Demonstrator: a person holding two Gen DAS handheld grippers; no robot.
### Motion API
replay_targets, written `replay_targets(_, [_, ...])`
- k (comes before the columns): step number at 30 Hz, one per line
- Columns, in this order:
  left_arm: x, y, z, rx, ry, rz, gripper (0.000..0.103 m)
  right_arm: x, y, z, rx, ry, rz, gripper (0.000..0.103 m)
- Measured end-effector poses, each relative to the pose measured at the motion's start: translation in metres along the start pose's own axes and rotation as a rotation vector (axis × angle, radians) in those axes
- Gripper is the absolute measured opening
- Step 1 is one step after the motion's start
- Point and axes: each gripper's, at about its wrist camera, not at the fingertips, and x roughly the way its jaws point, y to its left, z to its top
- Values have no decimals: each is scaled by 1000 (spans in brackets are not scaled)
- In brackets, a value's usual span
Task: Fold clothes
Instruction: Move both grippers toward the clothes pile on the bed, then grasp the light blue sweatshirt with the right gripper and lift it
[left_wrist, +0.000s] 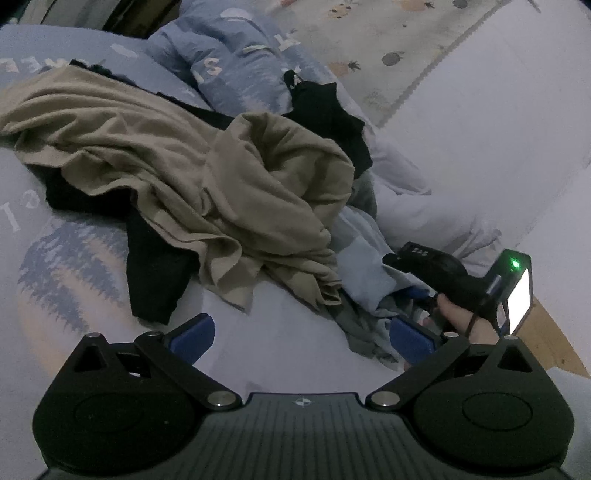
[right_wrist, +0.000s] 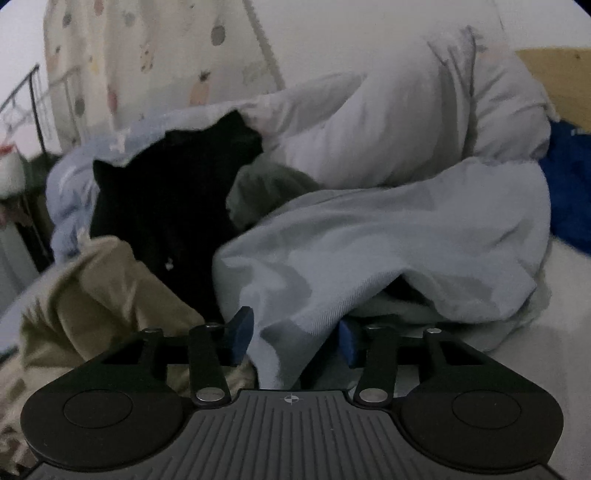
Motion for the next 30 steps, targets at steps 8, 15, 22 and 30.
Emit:
replay_targets(8, [-3,-18,-14,18,29,-10,103,38,-15,-6,7,74,-39,64])
replay_targets(15, [-8,-34,-33,26,51,-6,103,64,-21,3,96,75,-1,65])
replay_targets(22, [-1,-35,-39,35,62,8,103,70,-25,2,125,67,50,24])
replay_targets(30, [-6,-64,-54,55,62,9,103,26,-18,27,102,-15,96,19])
